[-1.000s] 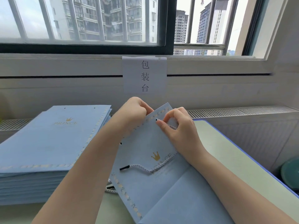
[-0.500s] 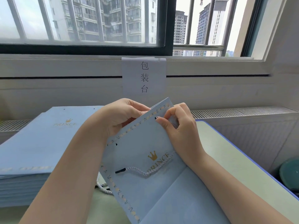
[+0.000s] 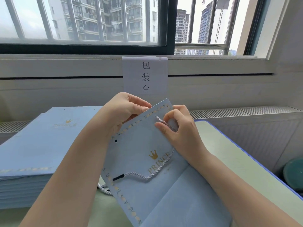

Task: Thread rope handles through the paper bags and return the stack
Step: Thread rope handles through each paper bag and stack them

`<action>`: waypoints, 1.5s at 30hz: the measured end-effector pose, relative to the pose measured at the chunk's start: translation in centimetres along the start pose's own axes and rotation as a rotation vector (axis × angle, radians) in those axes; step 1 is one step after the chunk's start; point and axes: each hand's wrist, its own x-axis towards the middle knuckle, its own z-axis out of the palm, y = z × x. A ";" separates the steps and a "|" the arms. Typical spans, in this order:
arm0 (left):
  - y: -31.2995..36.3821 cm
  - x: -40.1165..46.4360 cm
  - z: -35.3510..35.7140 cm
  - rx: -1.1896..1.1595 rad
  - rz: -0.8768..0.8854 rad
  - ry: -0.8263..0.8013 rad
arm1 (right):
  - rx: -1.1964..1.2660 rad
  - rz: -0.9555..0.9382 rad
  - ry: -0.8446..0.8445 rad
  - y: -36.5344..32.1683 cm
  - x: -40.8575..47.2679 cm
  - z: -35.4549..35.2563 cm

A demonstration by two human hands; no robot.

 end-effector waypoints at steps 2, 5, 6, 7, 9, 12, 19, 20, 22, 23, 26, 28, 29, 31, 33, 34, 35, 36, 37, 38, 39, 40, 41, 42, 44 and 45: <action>-0.1 0.0 0.0 0.049 0.011 0.009 | -0.009 -0.014 0.003 0.1 0.0 0.2; 0.0 0.0 0.2 0.218 0.040 0.052 | 0.056 0.012 0.077 0.2 0.1 0.1; 0.0 0.1 0.3 0.292 0.057 0.064 | 0.064 0.037 0.109 0.2 0.2 0.0; 0.0 0.1 0.4 0.361 0.071 0.070 | 0.067 0.071 0.134 0.3 0.3 0.0; 0.2 0.1 0.5 0.466 0.074 0.060 | 0.065 0.152 0.155 0.4 0.3 -0.1; 0.1 0.0 0.4 0.641 0.038 0.020 | 0.043 0.220 0.172 1.0 0.3 -0.5; -0.9 0.0 -0.6 0.857 -0.015 0.024 | 0.003 0.346 0.172 2.5 0.7 -1.0; -1.3 0.0 -0.4 0.860 -0.017 0.044 | -0.003 0.363 0.169 2.6 0.7 -0.9; -2.3 -0.2 0.1 0.818 0.003 0.108 | -0.060 0.368 0.163 2.8 0.5 -0.9; -2.9 -0.5 0.4 0.785 0.022 0.161 | -0.143 0.353 0.154 2.7 0.5 -0.9; -4.7 -1.7 1.1 0.703 0.091 0.354 | -0.298 0.211 0.069 1.0 0.9 -1.2; -5.5 -2.3 1.6 0.655 0.138 0.420 | -0.127 0.160 -0.200 -1.0 1.2 -1.7; -5.8 -2.5 1.8 0.638 0.166 0.441 | -0.012 0.179 -0.418 -2.2 1.1 -2.0; -6.1 -2.5 2.2 0.631 0.216 0.475 | 0.077 0.265 -0.877 -4.2 0.6 -2.7; -6.5 -2.4 2.5 0.628 0.239 0.492 | -0.059 0.323 -1.202 -5.4 0.2 -3.5; -6.8 -2.4 2.8 0.625 0.244 0.492 | -0.173 0.320 -1.278 -5.6 0.0 -3.8; -7.0 -2.4 2.9 0.623 0.241 0.491 | -0.281 0.290 -1.297 -5.7 -0.3 -3.8; -7.2 -2.4 3.1 0.626 0.238 0.493 | -0.358 0.247 -1.289 -5.5 -0.4 -3.6; -7.3 -2.4 3.3 0.639 0.234 0.494 | -0.399 0.210 -1.270 -5.3 -0.5 -3.2; -7.4 -2.4 3.4 0.663 0.230 0.495 | -0.407 0.181 -1.245 -5.1 -0.7 -2.7; -7.5 -2.4 3.4 0.696 0.223 0.498 | -0.398 0.167 -1.212 -4.9 -0.9 -2.1; -7.6 -2.3 3.4 0.725 0.209 0.498 | -0.384 0.161 -1.167 -4.7 -1.0 -1.6; -7.9 -2.2 3.2 0.740 0.184 0.492 | -0.360 0.161 -1.097 -4.6 -1.1 -1.1; -8.1 -2.0 3.0 0.737 0.149 0.480 | -0.318 0.173 -0.999 -4.5 -1.2 -0.7; -8.6 -1.7 2.5 0.693 0.091 0.461 | -0.196 0.222 -0.791 -4.2 -1.4 0.1; -8.7 -1.7 2.3 0.665 0.081 0.448 | -0.153 0.228 -0.719 -4.0 -1.5 0.5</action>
